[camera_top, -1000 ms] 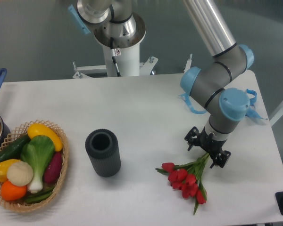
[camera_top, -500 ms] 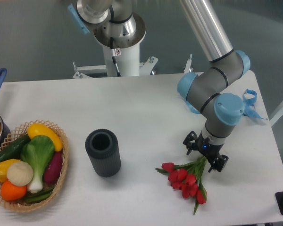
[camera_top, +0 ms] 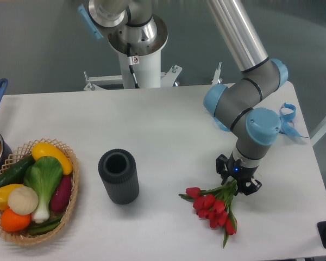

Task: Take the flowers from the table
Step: 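Lift the grasped red tulips up off the table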

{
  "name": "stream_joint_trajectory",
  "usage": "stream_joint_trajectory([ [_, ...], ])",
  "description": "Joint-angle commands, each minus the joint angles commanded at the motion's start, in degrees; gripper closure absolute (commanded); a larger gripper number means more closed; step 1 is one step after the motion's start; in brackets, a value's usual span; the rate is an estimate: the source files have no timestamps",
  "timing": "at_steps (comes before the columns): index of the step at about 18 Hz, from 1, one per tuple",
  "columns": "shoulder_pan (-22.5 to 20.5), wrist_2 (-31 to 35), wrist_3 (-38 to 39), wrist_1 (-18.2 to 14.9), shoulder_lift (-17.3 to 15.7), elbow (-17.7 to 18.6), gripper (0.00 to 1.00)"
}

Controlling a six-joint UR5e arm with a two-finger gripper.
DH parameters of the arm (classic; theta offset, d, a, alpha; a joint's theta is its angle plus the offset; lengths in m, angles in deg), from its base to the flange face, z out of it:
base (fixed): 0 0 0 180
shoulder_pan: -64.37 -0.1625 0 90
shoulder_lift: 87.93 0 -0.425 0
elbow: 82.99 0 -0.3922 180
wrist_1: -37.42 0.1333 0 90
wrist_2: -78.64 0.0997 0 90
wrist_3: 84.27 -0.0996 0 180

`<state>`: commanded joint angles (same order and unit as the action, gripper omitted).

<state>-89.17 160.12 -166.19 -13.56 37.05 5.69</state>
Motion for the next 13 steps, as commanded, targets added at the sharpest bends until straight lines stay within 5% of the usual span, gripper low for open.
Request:
stream_joint_trajectory([
  [2, -0.1, -0.2, 0.1, 0.0, -0.6, 0.0, 0.87],
  [8, -0.4, -1.2, 0.2, -0.7, -4.9, 0.3, 0.87],
  [13, -0.7, -15.8, 5.1, -0.8, -12.0, 1.5, 0.87],
])
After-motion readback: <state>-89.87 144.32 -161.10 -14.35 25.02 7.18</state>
